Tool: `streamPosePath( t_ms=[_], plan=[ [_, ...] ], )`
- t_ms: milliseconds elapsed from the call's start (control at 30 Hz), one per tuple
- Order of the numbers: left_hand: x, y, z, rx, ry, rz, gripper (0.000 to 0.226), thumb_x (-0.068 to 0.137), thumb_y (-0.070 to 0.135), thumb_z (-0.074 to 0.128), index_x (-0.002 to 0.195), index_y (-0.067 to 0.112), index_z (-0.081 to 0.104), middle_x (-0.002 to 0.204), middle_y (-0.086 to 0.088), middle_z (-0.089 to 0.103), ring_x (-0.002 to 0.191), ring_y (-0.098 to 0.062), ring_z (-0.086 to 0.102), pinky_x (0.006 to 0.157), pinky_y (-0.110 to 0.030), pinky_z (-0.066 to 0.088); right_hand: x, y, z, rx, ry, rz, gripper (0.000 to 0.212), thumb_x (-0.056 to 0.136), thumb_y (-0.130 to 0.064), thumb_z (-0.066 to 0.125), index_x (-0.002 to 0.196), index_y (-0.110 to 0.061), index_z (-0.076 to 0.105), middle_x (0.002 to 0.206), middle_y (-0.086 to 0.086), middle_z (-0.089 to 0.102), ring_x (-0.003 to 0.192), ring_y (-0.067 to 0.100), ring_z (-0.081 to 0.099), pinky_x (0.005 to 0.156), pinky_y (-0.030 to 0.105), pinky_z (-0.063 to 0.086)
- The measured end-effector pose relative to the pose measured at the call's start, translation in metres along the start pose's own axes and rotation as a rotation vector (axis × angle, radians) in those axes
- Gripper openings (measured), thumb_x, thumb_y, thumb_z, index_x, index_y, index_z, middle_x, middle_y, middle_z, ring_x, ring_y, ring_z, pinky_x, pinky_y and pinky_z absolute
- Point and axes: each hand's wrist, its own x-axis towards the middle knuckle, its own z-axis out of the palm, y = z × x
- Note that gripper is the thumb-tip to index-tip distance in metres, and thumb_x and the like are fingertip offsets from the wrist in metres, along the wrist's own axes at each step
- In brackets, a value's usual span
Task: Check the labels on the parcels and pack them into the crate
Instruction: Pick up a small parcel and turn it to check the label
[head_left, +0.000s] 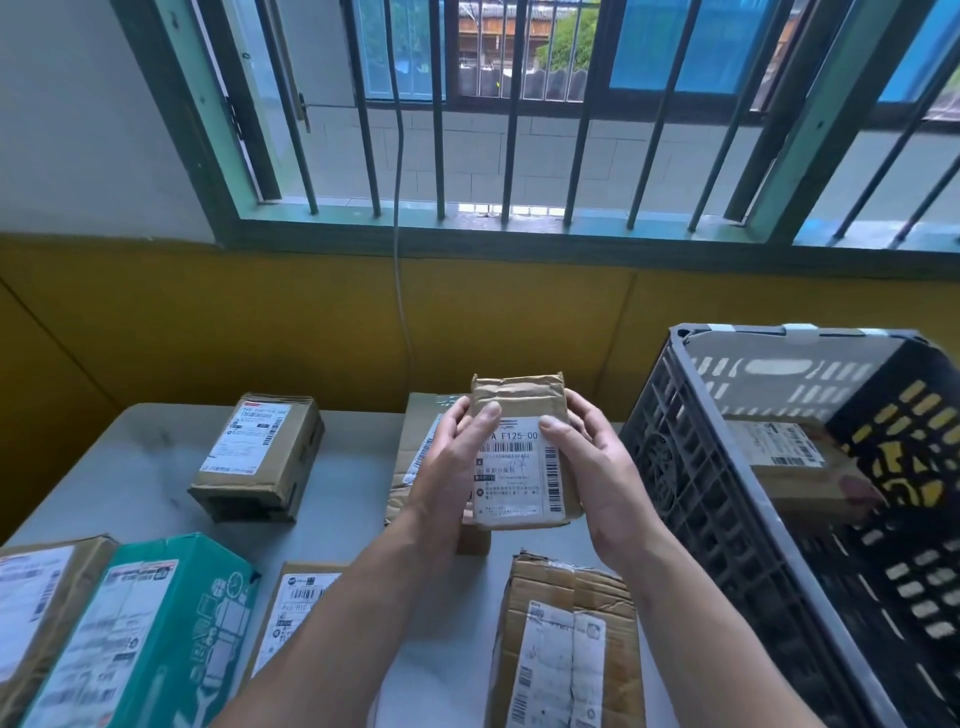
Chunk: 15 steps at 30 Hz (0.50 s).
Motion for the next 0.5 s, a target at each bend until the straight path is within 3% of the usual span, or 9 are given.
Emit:
streamPosePath(
  t_ms=[100,233,300,400,500],
  plan=[
    [0.001,0.004,0.002,0.014,0.015,-0.017,0.048,0.102,0.031,0.059,0.146,0.017,0.045,0.129,-0.020,0.068,0.117,-0.040,0.068,0.103,-0.062,0.051,-0.001,0.003,0.002,0.002,-0.001,0.004,0.055,0.097,-0.026,0.062,0.148,-0.028,0.043,0.135,0.000,0.063,0.115,0.020,0.068,0.097,0.052,0.056],
    [0.000,0.003,0.002,0.047,0.026,0.014,0.052,0.101,0.027,0.060,0.149,0.023,0.040,0.131,-0.014,0.067,0.117,-0.035,0.068,0.102,-0.058,0.053,0.003,-0.003,0.002,-0.054,-0.013,0.007,0.063,0.093,-0.042,0.062,0.151,-0.028,0.039,0.136,0.001,0.063,0.113,0.013,0.067,0.086,0.031,0.057],
    [-0.002,0.000,0.003,0.067,0.017,0.027,0.056,0.100,0.028,0.062,0.151,0.027,0.039,0.132,-0.009,0.066,0.115,-0.032,0.070,0.101,-0.057,0.054,0.005,-0.006,0.003,-0.067,-0.010,0.020,0.062,0.095,-0.043,0.061,0.150,-0.028,0.038,0.136,0.004,0.063,0.114,0.017,0.068,0.092,0.037,0.057],
    [-0.001,-0.002,0.003,0.084,0.003,0.039,0.067,0.091,0.040,0.068,0.150,0.030,0.037,0.133,-0.012,0.064,0.113,-0.033,0.070,0.098,-0.057,0.056,0.006,-0.007,0.003,-0.061,0.008,0.017,0.053,0.097,-0.037,0.061,0.146,-0.024,0.045,0.130,0.011,0.066,0.112,0.025,0.069,0.097,0.046,0.056],
    [0.000,0.001,0.003,0.093,0.023,-0.002,0.080,0.081,0.058,0.065,0.150,0.031,0.035,0.133,-0.019,0.064,0.116,-0.039,0.068,0.101,-0.066,0.050,0.004,-0.005,0.004,-0.061,0.008,-0.005,0.050,0.096,-0.033,0.063,0.144,-0.027,0.047,0.128,0.009,0.066,0.111,0.025,0.069,0.088,0.037,0.058]
  ],
)
